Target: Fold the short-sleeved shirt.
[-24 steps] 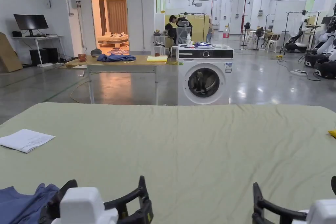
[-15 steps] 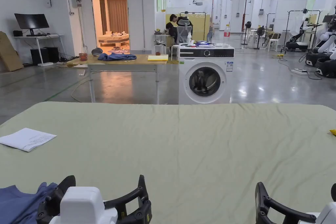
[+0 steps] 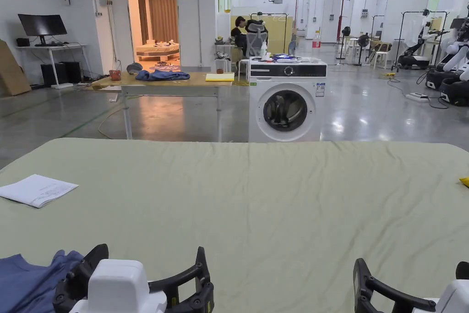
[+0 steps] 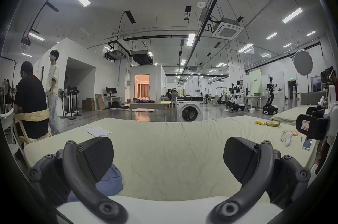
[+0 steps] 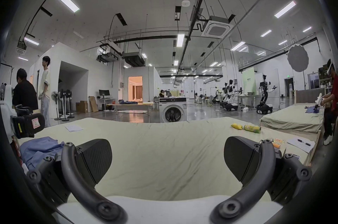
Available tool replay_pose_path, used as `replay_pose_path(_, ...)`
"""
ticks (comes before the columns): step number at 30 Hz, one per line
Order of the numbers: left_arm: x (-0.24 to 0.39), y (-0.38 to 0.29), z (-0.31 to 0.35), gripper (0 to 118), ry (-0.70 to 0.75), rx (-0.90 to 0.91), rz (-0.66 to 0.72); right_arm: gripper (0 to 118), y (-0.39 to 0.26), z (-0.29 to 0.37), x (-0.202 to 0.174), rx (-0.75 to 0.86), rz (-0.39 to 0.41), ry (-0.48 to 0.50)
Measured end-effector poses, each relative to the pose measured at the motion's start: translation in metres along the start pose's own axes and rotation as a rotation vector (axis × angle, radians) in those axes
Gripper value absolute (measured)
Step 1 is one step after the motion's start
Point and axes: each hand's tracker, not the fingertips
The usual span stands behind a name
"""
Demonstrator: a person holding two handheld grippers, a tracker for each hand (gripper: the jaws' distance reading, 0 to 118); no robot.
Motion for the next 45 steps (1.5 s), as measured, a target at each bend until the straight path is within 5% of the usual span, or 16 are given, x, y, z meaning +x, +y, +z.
replay_pose_path(28,0.000,0.005,-0.008,110,-0.009,-0.039,-0.016,116,0.009,0.002,-0.001,0.021,0.028,0.019)
replay_pose_path(30,0.002,0.005,-0.007,104,-0.008,-0.030,-0.051,102,0.009,0.004,-0.001,0.027,0.033,0.028)
replay_pose_path(31,0.003,0.005,-0.006,77,-0.020,-0.019,-0.085,73,0.009,0.004,-0.001,0.034,0.039,0.035)
replay_pose_path(32,0.004,0.005,-0.007,32,0.005,-0.022,-0.116,35,0.009,0.003,-0.001,0.034,0.049,0.031)
replay_pose_path(33,0.005,0.003,-0.008,0,0.020,-0.031,-0.108,0,0.010,0.003,-0.001,0.021,0.067,0.015)
replay_pose_path(37,-0.002,0.002,-0.011,0,0.033,-0.033,-0.071,0,0.007,0.001,0.007,-0.006,-0.001,0.013)
replay_pose_path(45,-0.016,0.003,-0.012,0,0.060,-0.084,0.003,0,0.009,0.000,0.011,0.011,-0.015,-0.016)
